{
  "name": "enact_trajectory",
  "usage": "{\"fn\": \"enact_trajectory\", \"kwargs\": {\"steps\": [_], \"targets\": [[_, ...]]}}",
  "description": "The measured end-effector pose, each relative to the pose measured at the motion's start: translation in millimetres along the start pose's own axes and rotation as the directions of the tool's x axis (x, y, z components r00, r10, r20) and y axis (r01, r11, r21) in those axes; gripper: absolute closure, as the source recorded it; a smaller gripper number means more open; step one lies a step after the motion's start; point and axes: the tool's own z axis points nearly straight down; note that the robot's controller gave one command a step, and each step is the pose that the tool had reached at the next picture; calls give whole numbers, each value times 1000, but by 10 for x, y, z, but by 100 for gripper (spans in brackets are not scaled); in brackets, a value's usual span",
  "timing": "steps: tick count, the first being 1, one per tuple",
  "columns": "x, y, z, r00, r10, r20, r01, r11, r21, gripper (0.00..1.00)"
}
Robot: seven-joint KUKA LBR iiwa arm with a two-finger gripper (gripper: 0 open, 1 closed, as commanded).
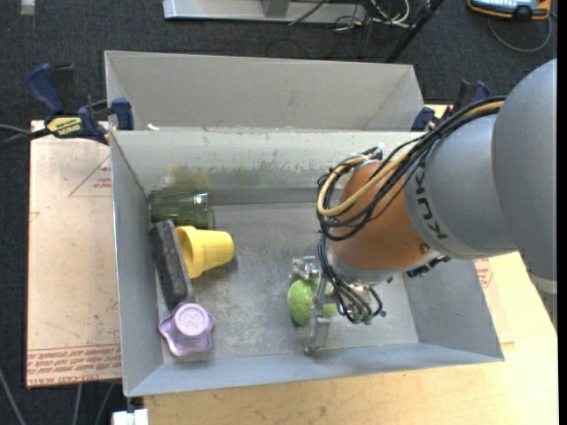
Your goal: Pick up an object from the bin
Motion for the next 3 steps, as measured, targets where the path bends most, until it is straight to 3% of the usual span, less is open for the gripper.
{"fn": "enact_trajectory", "kwargs": {"steps": [1,3], "targets": [[-166,-84,88,997,79,9,-79,997,-4,100],[-160,-86,66,997,79,9,-79,997,-3,100]]}}
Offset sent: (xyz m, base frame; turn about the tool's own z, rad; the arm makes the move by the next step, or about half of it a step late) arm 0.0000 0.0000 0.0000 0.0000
